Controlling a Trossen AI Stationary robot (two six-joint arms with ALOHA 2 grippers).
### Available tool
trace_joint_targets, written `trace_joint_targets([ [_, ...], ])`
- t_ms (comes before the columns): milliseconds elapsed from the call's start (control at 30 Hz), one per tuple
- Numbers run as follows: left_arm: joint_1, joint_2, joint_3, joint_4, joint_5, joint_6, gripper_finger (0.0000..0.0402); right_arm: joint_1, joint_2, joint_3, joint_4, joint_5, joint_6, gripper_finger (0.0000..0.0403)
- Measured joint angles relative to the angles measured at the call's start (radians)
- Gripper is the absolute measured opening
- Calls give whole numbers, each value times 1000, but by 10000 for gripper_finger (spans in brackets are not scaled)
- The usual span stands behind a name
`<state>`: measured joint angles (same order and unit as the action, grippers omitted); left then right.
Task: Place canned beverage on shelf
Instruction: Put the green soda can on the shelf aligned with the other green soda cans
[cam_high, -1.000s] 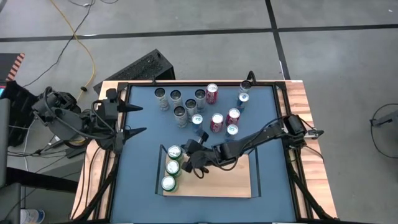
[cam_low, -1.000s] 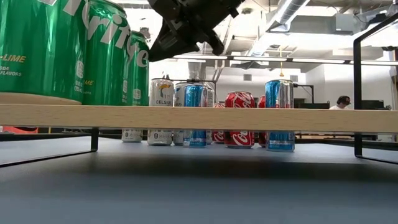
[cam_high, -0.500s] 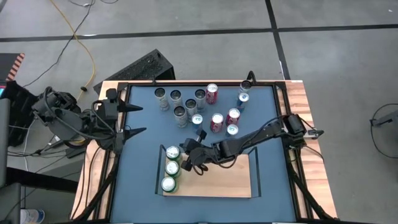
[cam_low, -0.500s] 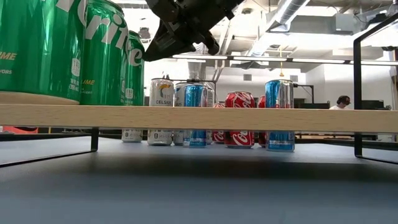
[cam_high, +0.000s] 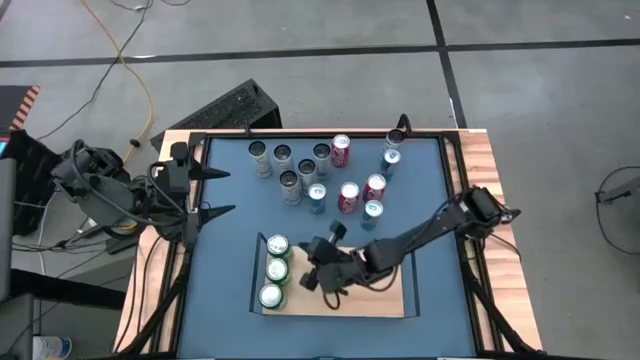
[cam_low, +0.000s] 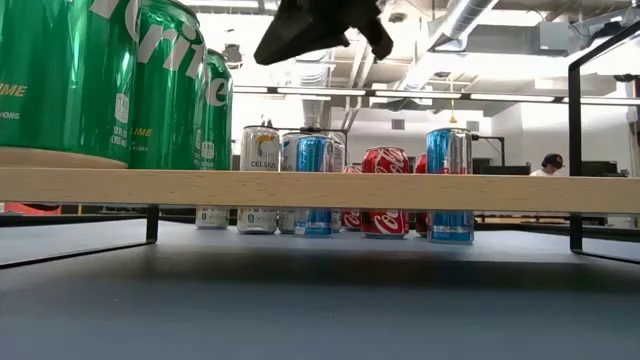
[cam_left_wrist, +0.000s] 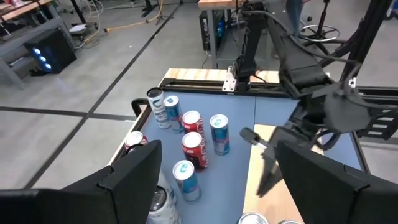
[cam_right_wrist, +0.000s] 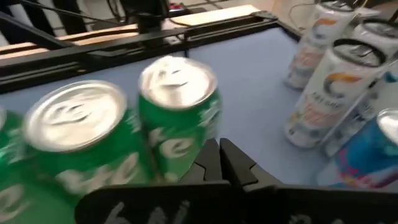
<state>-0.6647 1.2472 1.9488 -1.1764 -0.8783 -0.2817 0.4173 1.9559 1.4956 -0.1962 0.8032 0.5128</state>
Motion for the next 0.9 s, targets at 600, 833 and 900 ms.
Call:
trace_joint_targets([
  [600, 0, 0, 0, -17, 2, 2, 304, 15, 61, 0, 80, -43, 13, 0],
  [833, 0, 0, 0, -17, 2, 5, 304, -39, 61, 0, 93, -47, -34, 0],
  [900, 0, 0, 0, -17, 2, 5, 304, -56, 61, 0, 116, -81, -57, 0],
])
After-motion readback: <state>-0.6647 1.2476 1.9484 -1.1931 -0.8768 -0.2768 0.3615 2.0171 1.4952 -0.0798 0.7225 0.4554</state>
